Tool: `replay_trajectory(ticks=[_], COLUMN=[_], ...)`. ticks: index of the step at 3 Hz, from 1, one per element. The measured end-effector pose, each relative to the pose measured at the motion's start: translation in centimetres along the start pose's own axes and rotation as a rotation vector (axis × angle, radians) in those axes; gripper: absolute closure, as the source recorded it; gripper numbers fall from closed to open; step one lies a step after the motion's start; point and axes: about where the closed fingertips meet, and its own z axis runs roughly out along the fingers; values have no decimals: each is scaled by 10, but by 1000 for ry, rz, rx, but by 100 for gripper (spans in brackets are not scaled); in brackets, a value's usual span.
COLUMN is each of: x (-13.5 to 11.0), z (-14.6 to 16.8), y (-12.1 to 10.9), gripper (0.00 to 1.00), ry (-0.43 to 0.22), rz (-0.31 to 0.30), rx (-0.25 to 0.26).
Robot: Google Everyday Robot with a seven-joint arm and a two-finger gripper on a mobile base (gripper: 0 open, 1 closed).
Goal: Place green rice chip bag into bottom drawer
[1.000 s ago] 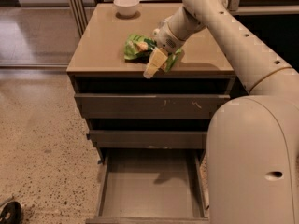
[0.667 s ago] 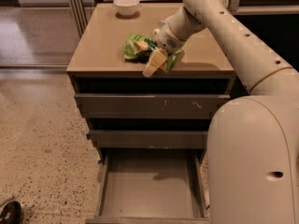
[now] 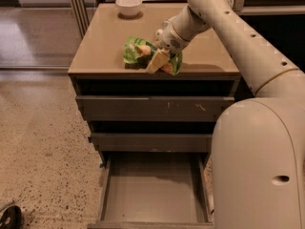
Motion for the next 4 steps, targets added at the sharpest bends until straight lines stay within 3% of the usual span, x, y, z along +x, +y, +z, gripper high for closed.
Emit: replay_trajectory(ticks=[1, 2, 3, 4], x=[-3, -19, -28, -24], z=[-3, -35, -66, -79], y=[0, 14, 38, 66], gripper=[88, 100, 100, 100], ry=[0, -71, -141, -217], rz=[0, -42, -118, -214], rx=[0, -36, -122, -247])
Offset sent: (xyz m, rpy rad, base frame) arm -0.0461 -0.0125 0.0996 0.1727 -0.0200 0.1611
